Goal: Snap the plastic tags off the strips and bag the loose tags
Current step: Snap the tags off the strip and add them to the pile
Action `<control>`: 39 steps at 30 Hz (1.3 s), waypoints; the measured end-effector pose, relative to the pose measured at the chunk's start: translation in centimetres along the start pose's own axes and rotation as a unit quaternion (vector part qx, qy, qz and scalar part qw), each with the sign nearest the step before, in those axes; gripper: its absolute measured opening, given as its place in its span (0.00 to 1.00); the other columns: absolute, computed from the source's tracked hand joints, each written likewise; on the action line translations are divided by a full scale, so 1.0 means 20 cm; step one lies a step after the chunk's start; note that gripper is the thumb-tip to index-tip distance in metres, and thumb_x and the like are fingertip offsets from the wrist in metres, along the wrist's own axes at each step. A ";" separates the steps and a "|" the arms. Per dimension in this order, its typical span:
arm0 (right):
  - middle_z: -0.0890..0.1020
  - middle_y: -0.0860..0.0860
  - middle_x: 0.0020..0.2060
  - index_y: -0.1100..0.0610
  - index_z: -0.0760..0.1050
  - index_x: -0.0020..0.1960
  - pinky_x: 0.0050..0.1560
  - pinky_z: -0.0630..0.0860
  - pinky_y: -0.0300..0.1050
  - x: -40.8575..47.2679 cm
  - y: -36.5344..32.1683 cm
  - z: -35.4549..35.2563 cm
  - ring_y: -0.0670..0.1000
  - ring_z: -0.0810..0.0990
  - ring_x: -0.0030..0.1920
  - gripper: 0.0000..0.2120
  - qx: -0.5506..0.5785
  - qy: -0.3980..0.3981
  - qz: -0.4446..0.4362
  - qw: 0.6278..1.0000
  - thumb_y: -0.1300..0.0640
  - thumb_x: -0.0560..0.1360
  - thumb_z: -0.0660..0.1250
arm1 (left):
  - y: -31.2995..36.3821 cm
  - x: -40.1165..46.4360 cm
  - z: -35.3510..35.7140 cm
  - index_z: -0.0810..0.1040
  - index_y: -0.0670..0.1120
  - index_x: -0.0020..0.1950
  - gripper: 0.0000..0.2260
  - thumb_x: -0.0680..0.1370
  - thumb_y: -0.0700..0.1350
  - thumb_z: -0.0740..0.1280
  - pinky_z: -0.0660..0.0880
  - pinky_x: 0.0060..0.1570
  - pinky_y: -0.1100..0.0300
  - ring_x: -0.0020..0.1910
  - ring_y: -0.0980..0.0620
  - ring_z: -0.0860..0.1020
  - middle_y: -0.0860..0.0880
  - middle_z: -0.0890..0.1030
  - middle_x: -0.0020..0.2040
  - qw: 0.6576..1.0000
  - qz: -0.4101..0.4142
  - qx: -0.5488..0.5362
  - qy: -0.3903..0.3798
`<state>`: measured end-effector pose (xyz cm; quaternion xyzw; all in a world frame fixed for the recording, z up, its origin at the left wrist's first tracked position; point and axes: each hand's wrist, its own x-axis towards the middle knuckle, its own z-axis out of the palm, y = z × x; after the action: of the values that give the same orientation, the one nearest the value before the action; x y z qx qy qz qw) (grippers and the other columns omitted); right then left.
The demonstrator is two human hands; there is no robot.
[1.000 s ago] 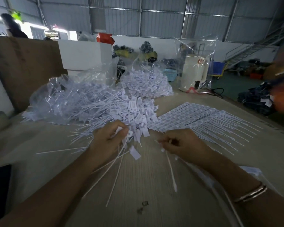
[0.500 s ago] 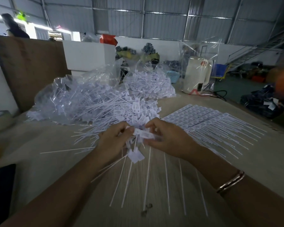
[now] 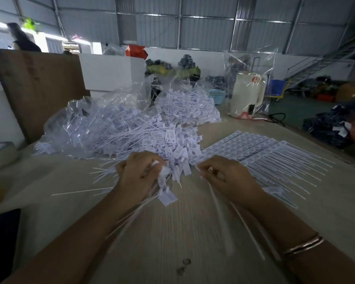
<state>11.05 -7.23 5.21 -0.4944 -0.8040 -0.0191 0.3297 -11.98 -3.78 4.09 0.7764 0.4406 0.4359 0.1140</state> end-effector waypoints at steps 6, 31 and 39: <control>0.81 0.50 0.41 0.56 0.78 0.52 0.44 0.71 0.47 0.03 -0.12 0.08 0.50 0.78 0.42 0.11 -0.016 0.025 -0.056 0.998 0.53 0.71 0.70 | 0.10 -0.02 0.09 0.80 0.54 0.47 0.24 0.72 0.63 0.48 0.56 0.53 0.62 0.55 0.59 0.68 0.61 0.75 0.50 0.997 0.012 0.080 -0.017; 0.80 0.47 0.43 0.54 0.77 0.54 0.39 0.65 0.38 0.03 -0.10 0.07 0.44 0.75 0.41 0.15 -0.031 0.018 -0.038 0.999 0.51 0.70 0.72 | 0.07 0.00 0.10 0.79 0.53 0.46 0.23 0.72 0.64 0.49 0.63 0.59 0.47 0.56 0.51 0.72 0.57 0.77 0.49 0.995 0.016 0.094 -0.038; 0.81 0.48 0.48 0.53 0.76 0.55 0.42 0.72 0.44 0.00 -0.03 0.02 0.49 0.79 0.45 0.14 -0.026 -0.038 -0.017 0.999 0.49 0.72 0.69 | 0.03 0.02 0.12 0.79 0.48 0.38 0.10 0.78 0.48 0.64 0.69 0.52 0.40 0.43 0.47 0.75 0.55 0.79 0.35 0.997 -0.012 -0.057 -0.056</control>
<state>10.27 -7.37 5.03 -0.4898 -0.8233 -0.0266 0.2857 -9.69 -3.41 3.19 0.7866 0.4174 0.4144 0.1879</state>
